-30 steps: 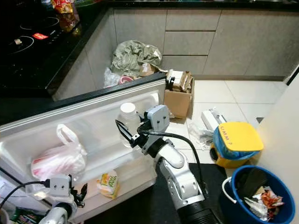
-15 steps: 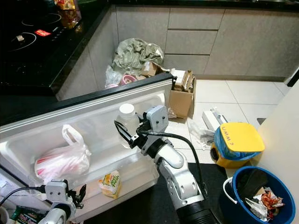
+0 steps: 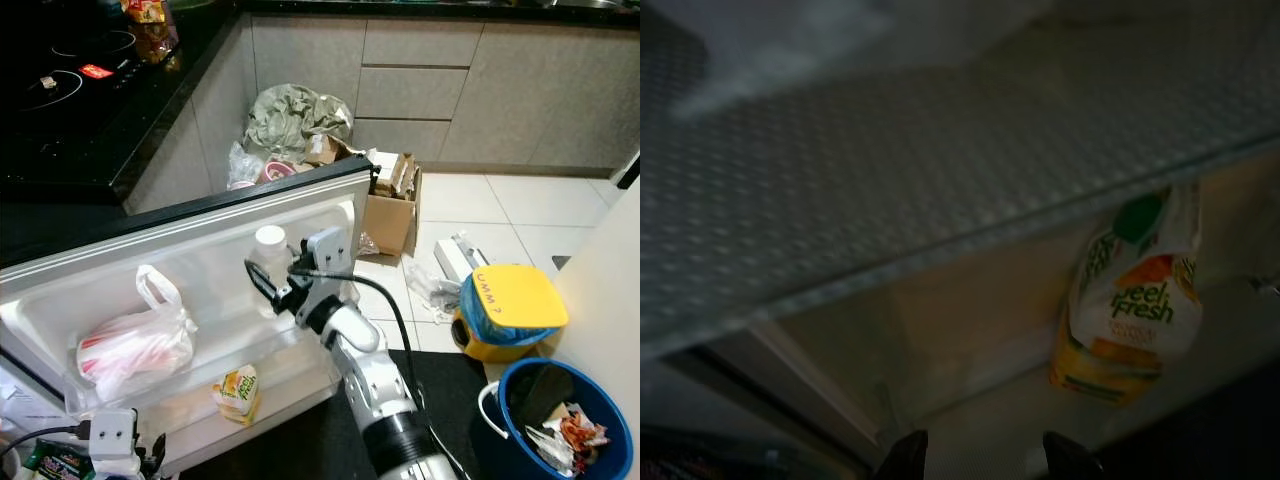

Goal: Restocking fridge

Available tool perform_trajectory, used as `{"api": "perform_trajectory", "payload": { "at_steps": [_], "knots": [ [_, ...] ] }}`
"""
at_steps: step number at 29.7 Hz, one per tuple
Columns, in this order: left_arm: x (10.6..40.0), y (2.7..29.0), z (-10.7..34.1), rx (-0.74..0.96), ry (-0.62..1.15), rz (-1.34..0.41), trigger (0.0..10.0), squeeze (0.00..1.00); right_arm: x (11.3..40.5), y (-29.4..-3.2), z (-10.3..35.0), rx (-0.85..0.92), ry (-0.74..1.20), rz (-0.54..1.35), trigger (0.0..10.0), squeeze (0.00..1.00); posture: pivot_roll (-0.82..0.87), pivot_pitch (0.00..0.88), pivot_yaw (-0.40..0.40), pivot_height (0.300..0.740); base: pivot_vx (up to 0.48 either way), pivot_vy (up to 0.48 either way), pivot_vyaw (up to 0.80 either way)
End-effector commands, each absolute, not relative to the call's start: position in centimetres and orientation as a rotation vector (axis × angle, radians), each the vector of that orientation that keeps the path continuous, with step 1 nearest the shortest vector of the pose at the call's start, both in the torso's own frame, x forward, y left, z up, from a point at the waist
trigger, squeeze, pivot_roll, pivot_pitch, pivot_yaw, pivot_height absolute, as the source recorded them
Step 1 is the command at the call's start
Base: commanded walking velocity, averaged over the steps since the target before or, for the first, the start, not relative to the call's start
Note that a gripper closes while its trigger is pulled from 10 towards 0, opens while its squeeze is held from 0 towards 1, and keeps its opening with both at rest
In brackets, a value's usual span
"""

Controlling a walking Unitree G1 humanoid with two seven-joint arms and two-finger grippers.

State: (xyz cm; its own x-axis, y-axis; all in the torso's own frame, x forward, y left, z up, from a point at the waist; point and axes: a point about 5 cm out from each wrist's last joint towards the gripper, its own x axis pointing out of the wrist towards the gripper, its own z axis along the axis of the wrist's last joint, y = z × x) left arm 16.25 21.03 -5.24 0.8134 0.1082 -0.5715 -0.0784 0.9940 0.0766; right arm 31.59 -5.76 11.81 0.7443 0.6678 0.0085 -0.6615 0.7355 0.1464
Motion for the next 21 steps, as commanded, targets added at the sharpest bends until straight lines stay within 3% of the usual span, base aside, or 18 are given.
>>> {"api": "perform_trajectory", "payload": {
  "at_steps": [1, 6, 21],
  "knots": [
    [16.1, 22.0, -4.8, 0.061, 0.604, 0.124, 10.0, 0.0, 32.3, -6.1, 12.6, 0.131, -0.006, 0.703, 10.0, 0.0, 0.09, 0.061, -0.009, 0.74, 0.0, 0.0, 0.0],
    [15.8, 22.1, -4.4, 0.055, 0.594, 0.128, 10.0, 0.0, 32.9, -6.1, 12.7, 0.108, -0.018, 0.694, 10.0, 0.0, 0.1, 0.082, -0.009, 0.74, 0.0, 0.0, 0.0],
    [7.7, 23.3, -3.0, 0.075, 0.671, 0.143, 10.0, 0.0, 32.2, -2.8, 11.4, 0.179, 0.012, 0.783, 10.0, 0.0, 0.13, 0.151, -0.019, 0.74, 0.0, 0.0, 0.0]
  ]
}}
